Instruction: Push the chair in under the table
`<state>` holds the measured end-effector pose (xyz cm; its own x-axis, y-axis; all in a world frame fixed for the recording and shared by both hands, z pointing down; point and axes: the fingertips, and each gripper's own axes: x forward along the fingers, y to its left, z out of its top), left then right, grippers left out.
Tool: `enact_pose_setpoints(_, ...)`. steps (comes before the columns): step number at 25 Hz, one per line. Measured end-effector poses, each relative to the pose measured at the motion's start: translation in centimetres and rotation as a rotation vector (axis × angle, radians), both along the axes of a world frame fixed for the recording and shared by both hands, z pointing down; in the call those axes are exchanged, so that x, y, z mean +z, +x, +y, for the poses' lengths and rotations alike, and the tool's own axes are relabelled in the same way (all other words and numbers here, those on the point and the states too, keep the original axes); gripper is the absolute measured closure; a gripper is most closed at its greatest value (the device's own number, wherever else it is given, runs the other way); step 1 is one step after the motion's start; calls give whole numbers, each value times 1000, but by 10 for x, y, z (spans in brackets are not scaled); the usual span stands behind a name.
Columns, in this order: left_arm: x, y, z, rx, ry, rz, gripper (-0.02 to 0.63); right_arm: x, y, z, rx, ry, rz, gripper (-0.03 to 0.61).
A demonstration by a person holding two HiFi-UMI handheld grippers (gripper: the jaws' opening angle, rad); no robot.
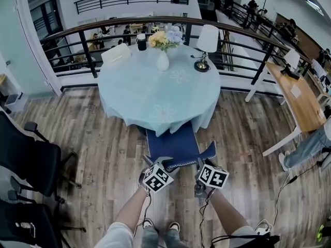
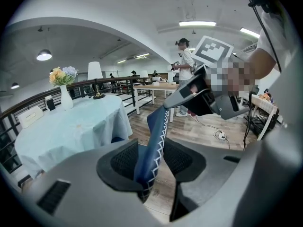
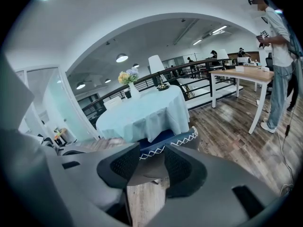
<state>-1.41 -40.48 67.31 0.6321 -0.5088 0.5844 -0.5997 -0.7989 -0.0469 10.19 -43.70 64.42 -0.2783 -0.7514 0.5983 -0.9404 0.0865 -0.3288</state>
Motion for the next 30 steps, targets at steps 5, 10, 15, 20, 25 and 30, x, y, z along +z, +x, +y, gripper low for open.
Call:
enact_pose_setpoints(5,1,3,-6,12,-2,5,447,1,3,-8,12,1,3,423)
enact_pose_setpoints(10,1,4,-6,11,9,12,447,0,3,-7,14,8,-1,423)
enact_pose_setpoints(15,1,4,-5,0,6,10,446,2,4,-7,15,15,0,423)
enact_pose_setpoints(20,1,3,-8,1,-63,12,445,0,3,-8,27,18,-13,423)
enact_pose_setpoints(25,-10,5,1,-31,-64,11,445,0,7,-1,24,30,-50,425)
enact_pose_setpoints(30,-38,7,22,-91,-40,91,445,-17,18,12,7,79,-50,425)
